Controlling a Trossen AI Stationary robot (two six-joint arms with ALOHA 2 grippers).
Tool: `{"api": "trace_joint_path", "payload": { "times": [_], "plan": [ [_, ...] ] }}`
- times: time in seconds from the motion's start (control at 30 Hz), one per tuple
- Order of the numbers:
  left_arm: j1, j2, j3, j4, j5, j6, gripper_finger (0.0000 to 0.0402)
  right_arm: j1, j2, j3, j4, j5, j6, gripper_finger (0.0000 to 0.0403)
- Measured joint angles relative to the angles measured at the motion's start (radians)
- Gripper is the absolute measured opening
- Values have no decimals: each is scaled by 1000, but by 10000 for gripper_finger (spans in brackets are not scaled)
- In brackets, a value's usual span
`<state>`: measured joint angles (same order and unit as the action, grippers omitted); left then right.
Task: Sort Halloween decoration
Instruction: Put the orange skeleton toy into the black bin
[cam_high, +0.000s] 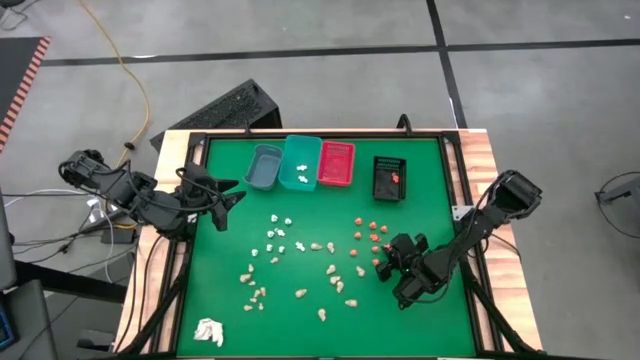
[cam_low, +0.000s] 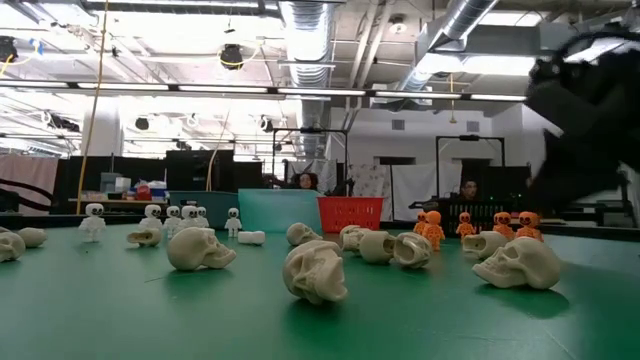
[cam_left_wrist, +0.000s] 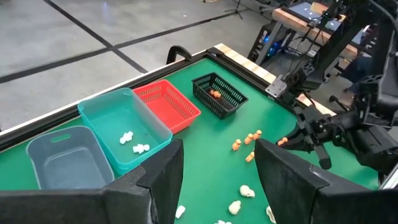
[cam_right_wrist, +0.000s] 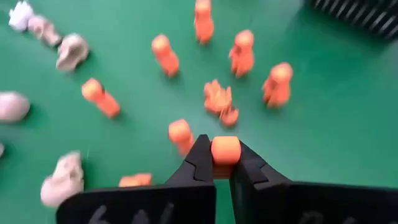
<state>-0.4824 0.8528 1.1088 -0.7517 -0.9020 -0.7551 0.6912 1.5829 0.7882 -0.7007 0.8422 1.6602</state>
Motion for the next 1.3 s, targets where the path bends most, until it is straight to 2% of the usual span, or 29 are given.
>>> {"api": "trace_joint_path", "payload": {
  "times": [0.2, 0.37, 0.47, 0.63, 0.8, 1.0, 1.2, 1.3],
  "plan": [
    [0, 0, 0, 0, 2, -1, 187, -44, -25, 141, -266, 41, -1, 21],
    [0, 0, 0, 1, 28, -2, 187, -131, -167, 155, -395, 47, -29, 22],
    [0, 0, 0, 1, 32, -2, 187, -211, -290, 144, -416, 48, -123, 22],
    [0, 0, 0, 1, 33, -2, 187, -400, -484, 133, -408, 37, -367, 22],
    [0, 0, 0, 1, 63, -17, 187, -637, -585, 132, -355, -97, -672, 22],
    [0, 0, 0, 1, 86, -21, 187, -908, -597, 92, -190, -363, -1017, 23],
    [0, 0, 0, 2, 87, -35, 187, -1100, -594, -5, -34, -558, -1158, 31],
    [0, 0, 0, 2, 95, -36, 187, -1172, -593, -40, 12, -646, -1175, 47]
  ]
}}
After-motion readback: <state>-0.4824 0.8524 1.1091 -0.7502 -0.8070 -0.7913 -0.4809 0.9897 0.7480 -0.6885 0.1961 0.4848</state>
